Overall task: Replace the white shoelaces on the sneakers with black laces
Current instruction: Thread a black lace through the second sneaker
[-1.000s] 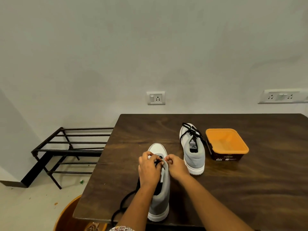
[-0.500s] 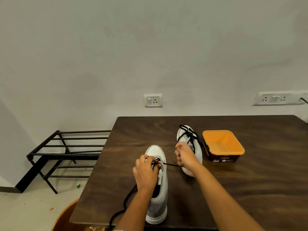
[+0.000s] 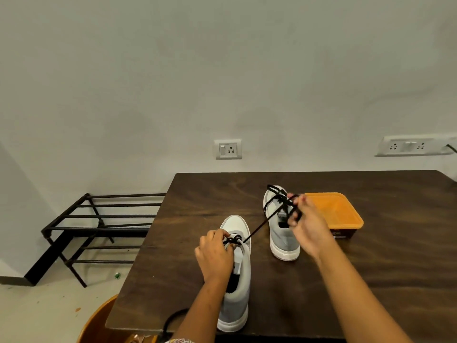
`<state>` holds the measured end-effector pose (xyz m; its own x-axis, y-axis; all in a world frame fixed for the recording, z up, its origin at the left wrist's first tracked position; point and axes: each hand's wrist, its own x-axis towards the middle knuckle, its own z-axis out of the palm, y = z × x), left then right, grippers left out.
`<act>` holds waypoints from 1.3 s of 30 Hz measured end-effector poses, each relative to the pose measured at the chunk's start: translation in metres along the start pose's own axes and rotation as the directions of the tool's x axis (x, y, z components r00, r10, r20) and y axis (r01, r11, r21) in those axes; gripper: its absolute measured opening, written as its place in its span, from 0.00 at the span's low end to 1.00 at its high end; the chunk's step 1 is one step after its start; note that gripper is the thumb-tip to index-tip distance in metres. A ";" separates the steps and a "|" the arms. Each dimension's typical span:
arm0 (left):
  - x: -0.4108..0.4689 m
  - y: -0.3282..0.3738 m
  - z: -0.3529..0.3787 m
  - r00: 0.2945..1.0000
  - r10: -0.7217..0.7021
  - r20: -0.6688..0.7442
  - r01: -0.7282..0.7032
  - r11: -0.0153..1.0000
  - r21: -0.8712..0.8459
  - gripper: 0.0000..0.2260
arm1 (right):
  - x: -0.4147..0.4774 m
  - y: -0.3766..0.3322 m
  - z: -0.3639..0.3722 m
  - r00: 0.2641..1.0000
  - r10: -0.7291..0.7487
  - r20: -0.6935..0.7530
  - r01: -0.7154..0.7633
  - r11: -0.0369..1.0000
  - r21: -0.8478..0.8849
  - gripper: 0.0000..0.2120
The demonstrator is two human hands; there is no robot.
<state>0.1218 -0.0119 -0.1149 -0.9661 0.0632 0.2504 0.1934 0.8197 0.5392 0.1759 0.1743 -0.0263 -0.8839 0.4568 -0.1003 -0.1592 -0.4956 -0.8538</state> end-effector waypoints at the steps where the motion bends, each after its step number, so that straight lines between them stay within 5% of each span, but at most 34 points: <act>1: 0.000 0.000 0.001 1.000 0.011 0.003 -0.011 1.000 0.010 0.10 | 0.000 -0.007 0.002 1.000 -0.011 0.006 0.010 0.981 0.193 0.13; 3: 0.000 0.001 0.002 0.999 0.040 0.022 -0.041 0.998 0.040 0.08 | -0.001 -0.014 0.012 0.999 -0.017 0.027 0.006 0.935 0.354 0.13; 5: 0.001 0.001 0.001 0.999 0.040 0.026 -0.041 0.998 0.041 0.08 | -0.003 -0.006 0.030 1.000 0.010 0.016 -0.015 0.956 0.293 0.14; 7: 0.000 0.002 0.000 0.999 0.028 0.029 -0.030 0.999 0.038 0.08 | -0.004 0.011 0.041 0.998 0.059 -0.015 -0.057 0.993 0.105 0.14; 9: 0.000 0.002 -0.001 0.999 0.023 0.029 -0.024 0.999 0.025 0.09 | -0.006 0.030 0.047 0.994 0.104 0.023 -0.091 0.940 -0.328 0.11; 11: -0.001 0.002 -0.001 0.999 0.021 0.031 -0.022 0.999 0.027 0.09 | -0.004 0.052 0.043 0.983 0.136 0.126 0.016 0.615 -0.788 0.08; 14: -0.001 0.001 -0.001 0.999 0.022 0.032 -0.022 1.000 0.018 0.09 | -0.002 0.078 0.034 0.955 0.222 0.196 0.170 0.131 -0.977 0.14; 18: -0.001 0.001 0.000 1.000 0.024 0.018 -0.024 1.000 0.003 0.10 | 0.005 0.081 0.029 0.955 0.278 0.107 0.108 0.013 -0.994 0.15; 20: 0.000 0.000 0.001 1.000 0.018 0.015 -0.018 1.000 0.006 0.10 | 0.007 0.073 0.026 0.941 0.298 0.159 0.130 0.114 -0.985 0.16; 22: 0.000 -0.001 0.003 1.000 0.019 0.015 -0.019 1.000 0.009 0.10 | 0.004 0.062 0.024 0.948 0.268 0.172 0.024 0.479 -0.877 0.15; 24: 0.000 0.000 0.003 1.000 0.013 0.007 -0.013 1.000 0.004 0.11 | 0.001 0.051 0.023 0.968 0.232 0.091 -0.159 0.855 -0.493 0.12; 25: 0.000 0.000 0.003 1.000 0.012 0.001 -0.012 1.000 0.006 0.11 | 0.000 0.043 0.023 0.973 0.225 0.053 -0.205 0.945 -0.256 0.11; 27: 0.000 -0.001 0.003 1.000 0.014 -0.003 -0.014 1.000 0.026 0.12 | -0.001 0.028 0.023 0.976 0.215 0.033 -0.217 0.972 0.095 0.11; 30: 0.000 0.000 0.002 1.000 0.011 -0.008 -0.010 1.000 0.026 0.11 | -0.003 0.006 0.026 0.981 0.166 0.097 -0.189 0.920 0.342 0.14; 39: -0.001 -0.005 0.002 0.999 0.022 -0.044 -0.021 1.000 0.022 0.05 | -0.023 -0.013 0.034 0.978 0.121 0.167 -0.175 0.917 0.359 0.12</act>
<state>0.1217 -0.0152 -0.1199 -0.9531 0.0565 0.2974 0.2102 0.8306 0.5156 0.1839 0.1450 0.0041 -0.9576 0.2636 -0.1165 -0.1493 -0.7994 -0.5820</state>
